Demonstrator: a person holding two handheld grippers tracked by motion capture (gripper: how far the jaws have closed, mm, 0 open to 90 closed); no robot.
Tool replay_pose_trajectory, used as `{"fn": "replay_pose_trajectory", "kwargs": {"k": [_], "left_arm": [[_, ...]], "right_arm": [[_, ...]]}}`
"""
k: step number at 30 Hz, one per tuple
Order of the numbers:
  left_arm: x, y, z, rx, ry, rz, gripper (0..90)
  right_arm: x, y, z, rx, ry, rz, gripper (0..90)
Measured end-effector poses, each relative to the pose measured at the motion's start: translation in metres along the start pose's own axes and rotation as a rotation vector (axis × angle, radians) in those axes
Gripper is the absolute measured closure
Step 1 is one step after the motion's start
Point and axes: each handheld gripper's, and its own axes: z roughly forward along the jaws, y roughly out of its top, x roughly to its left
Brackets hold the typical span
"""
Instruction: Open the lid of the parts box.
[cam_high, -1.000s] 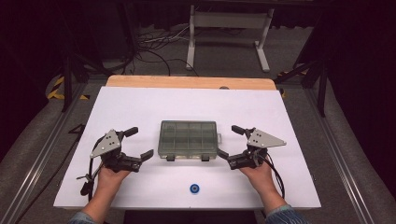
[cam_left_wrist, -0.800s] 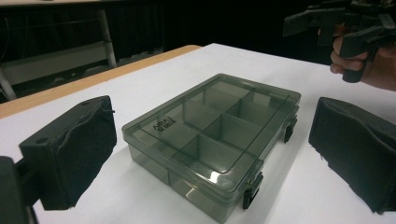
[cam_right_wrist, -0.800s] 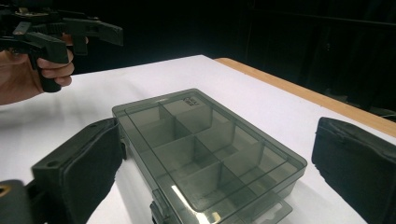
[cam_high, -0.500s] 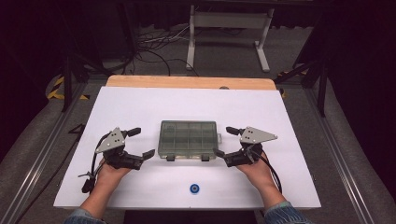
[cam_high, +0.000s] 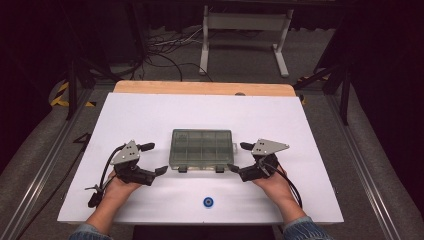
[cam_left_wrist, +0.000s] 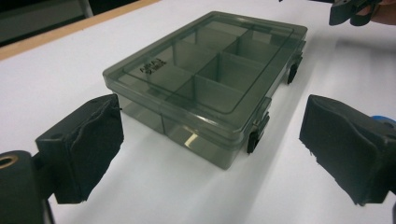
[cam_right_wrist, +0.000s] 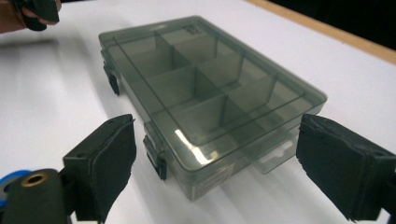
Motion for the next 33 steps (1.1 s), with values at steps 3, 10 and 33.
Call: {"fn": "replay_pose_trajectory", "kwargs": {"k": [3, 10, 33], "left_arm": [[0.001, -0.002, 0.002, 0.027, -0.009, -0.008, 7.1], [-0.001, -0.005, 0.01, 0.094, -0.013, -0.008, 8.3], [-0.003, -0.008, 0.021, 0.148, -0.034, -0.03, 36.3]], "right_arm": [[0.0, -0.003, 0.004, 0.035, 0.008, 0.005, 13.3], [0.0, -0.01, 0.009, 0.076, 0.018, 0.012, 13.3], [0.001, -0.02, 0.013, 0.115, 0.038, 0.016, 41.9]]}}
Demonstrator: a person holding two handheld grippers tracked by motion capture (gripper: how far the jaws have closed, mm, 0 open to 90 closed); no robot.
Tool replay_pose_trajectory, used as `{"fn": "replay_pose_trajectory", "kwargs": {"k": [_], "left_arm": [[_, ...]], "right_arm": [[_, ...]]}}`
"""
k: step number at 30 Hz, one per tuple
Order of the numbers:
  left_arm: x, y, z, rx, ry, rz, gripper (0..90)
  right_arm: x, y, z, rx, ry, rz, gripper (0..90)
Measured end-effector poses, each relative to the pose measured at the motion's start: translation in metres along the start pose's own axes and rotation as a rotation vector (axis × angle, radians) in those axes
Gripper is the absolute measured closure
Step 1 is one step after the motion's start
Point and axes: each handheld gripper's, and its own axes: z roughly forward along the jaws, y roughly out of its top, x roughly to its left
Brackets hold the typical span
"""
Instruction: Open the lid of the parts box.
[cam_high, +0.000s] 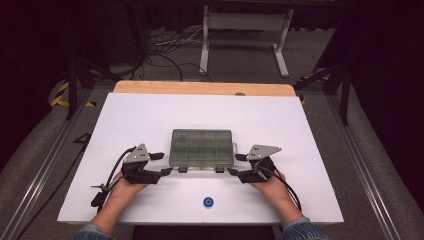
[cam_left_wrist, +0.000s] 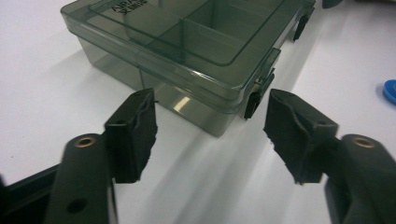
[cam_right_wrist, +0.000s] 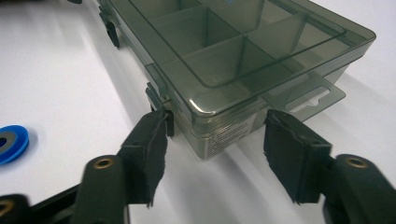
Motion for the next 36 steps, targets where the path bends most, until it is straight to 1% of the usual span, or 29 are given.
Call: {"fn": "replay_pose_trajectory", "kwargs": {"k": [1, 4, 5, 7, 10, 11, 12, 13, 16, 20, 27, 31, 36], "left_arm": [[-0.0001, 0.0002, 0.0003, 0.0, -0.001, 0.012, 39.6], [-0.0009, 0.0007, 0.0008, 0.001, -0.011, 0.016, 47.7], [-0.0013, 0.0004, 0.0011, 0.005, -0.019, 0.01, 49.8], [-0.001, 0.0003, 0.001, 0.011, -0.019, 0.014, 53.6], [-0.0004, -0.0004, 0.0016, 0.012, -0.027, 0.009, 55.8], [-0.0003, -0.0004, 0.0016, 0.019, -0.026, 0.015, 56.8], [-0.0012, -0.0006, 0.0021, 0.026, -0.029, 0.008, 57.6], [-0.0007, -0.0007, 0.0027, 0.031, -0.028, 0.02, 58.2], [-0.001, -0.0013, 0.0042, 0.047, -0.029, 0.019, 61.3], [-0.001, -0.0011, 0.0037, 0.046, -0.03, 0.023, 66.3], [-0.0005, -0.0013, 0.0035, 0.04, -0.029, 0.019, 68.5], [-0.0013, -0.0009, 0.0034, 0.038, -0.022, 0.031, 68.6], [-0.0014, -0.0009, 0.0032, 0.036, -0.018, 0.031, 69.2]], "right_arm": [[-0.0001, -0.0001, 0.0, 0.0, 0.002, 0.001, 44.0], [-0.0008, -0.0008, 0.0002, 0.0, 0.005, 0.005, 47.5], [-0.0009, -0.0009, 0.0002, 0.0, 0.006, 0.005, 48.3], [-0.0013, -0.0012, 0.0002, 0.0, 0.007, 0.008, 49.6], [-0.0015, -0.0015, 0.0002, -0.002, 0.008, 0.009, 51.7], [-0.0015, -0.0016, 0.0001, -0.001, 0.008, 0.008, 52.4], [-0.0015, -0.0016, 0.0001, 0.0, 0.008, 0.007, 53.6], [-0.0015, -0.0016, 0.0, 0.001, 0.009, 0.006, 54.7], [-0.0017, -0.0019, 0.0, 0.001, 0.009, 0.007, 55.3], [-0.0015, -0.0018, -0.0001, 0.002, 0.012, 0.003, 57.2], [-0.0016, -0.0018, -0.0003, 0.001, 0.015, 0.004, 57.9], [-0.0019, -0.0019, -0.0005, -0.001, 0.018, 0.008, 58.2], [-0.0017, -0.0018, -0.001, 0.0, 0.021, 0.012, 59.6]]}}
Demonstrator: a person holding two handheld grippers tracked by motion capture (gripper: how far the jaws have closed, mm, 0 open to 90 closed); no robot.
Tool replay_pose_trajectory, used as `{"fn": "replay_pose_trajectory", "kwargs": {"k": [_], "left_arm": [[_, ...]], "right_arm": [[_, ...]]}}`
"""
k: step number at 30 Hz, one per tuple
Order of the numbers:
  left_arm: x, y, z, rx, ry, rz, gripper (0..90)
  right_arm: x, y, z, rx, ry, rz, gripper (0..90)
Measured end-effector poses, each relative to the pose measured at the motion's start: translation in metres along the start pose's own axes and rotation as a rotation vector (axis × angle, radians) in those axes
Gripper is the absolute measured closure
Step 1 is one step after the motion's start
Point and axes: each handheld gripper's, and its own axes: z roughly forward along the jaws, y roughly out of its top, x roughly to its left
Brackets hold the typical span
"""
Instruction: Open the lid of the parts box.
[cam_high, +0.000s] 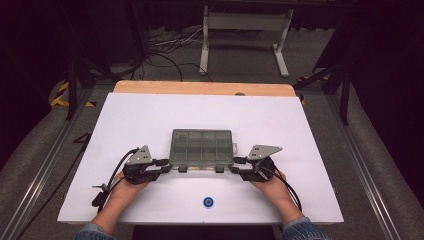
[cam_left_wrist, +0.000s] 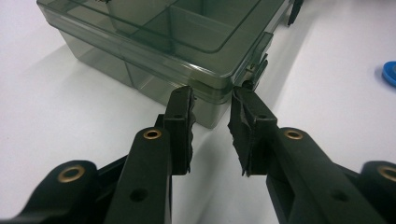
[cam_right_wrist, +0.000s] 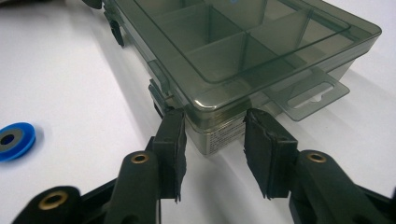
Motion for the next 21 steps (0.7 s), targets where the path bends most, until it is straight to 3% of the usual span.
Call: {"fn": "replay_pose_trajectory", "kwargs": {"k": [21], "left_arm": [[-0.0006, 0.0003, -0.0009, 0.005, -0.002, 0.005, 71.9]], "right_arm": [[-0.0002, 0.0002, -0.0004, -0.004, 0.004, 0.004, 60.9]]}}
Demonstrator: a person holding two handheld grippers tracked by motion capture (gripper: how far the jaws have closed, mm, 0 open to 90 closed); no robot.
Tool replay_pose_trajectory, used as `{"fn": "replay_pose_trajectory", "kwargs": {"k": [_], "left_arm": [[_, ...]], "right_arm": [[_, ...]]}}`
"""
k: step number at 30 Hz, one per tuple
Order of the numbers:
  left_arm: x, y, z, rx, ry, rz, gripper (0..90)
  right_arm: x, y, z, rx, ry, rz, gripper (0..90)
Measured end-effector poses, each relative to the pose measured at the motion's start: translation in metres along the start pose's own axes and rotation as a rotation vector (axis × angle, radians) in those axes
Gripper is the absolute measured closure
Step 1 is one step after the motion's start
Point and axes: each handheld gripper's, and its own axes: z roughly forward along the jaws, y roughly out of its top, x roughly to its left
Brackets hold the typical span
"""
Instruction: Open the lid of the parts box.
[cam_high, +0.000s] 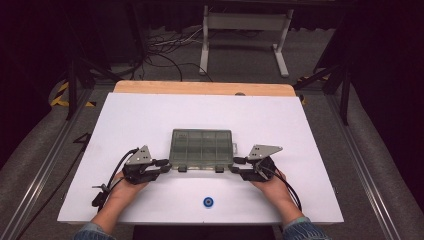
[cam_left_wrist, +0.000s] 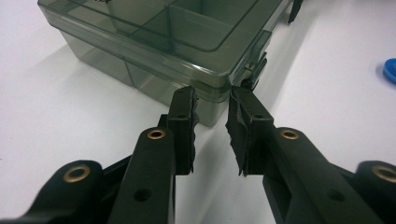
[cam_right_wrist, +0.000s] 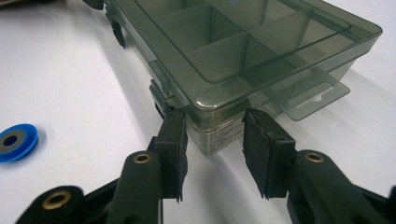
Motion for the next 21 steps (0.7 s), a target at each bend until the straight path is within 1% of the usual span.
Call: {"fn": "replay_pose_trajectory", "kwargs": {"k": [1, 3, 4, 6, 10, 12, 13, 14, 15, 17, 18, 21], "left_arm": [[0.0, 0.0, 0.0, 0.0, 0.0, 0.0, 71.9], [0.0, 0.001, -0.002, -0.013, 0.004, 0.017, 74.8], [0.0, 0.002, -0.003, -0.024, 0.008, 0.015, 75.9], [-0.001, 0.003, -0.005, -0.039, 0.0, 0.018, 77.3], [-0.001, 0.004, -0.007, -0.056, 0.002, 0.021, 79.1], [-0.001, 0.005, -0.009, -0.068, -0.006, 0.012, 79.8], [0.0, 0.006, -0.01, -0.079, -0.003, 0.017, 80.1], [0.0, 0.006, -0.012, -0.084, -0.003, 0.011, 80.2], [0.001, 0.006, -0.012, -0.1, -0.005, 0.01, 80.4], [0.002, 0.007, -0.014, -0.126, -0.008, 0.001, 80.7], [0.002, 0.007, -0.014, -0.126, -0.008, 0.001, 80.8], [0.002, 0.01, -0.014, -0.159, -0.012, 0.0, 81.0]], "right_arm": [[0.0, 0.0, 0.0, 0.0, 0.0, 0.0, 60.9], [0.0, 0.0, -0.001, -0.014, 0.007, 0.004, 64.0], [0.0, 0.001, -0.003, -0.024, 0.004, 0.001, 65.6], [0.0, 0.003, -0.005, -0.039, 0.008, -0.004, 70.0], [0.002, 0.005, -0.007, -0.051, -0.001, -0.018, 73.1], [0.003, 0.006, -0.008, -0.062, -0.002, -0.02, 74.0], [0.003, 0.007, -0.008, -0.068, -0.007, -0.022, 74.1], [0.003, 0.007, -0.008, -0.073, -0.005, -0.019, 74.7], [0.003, 0.008, -0.009, -0.084, -0.003, -0.018, 76.1], [0.003, 0.009, -0.01, -0.109, -0.016, -0.025, 78.9], [0.003, 0.009, -0.01, -0.109, -0.016, -0.025, 78.9], [0.003, 0.011, -0.012, -0.137, -0.026, -0.024, 81.6]]}}
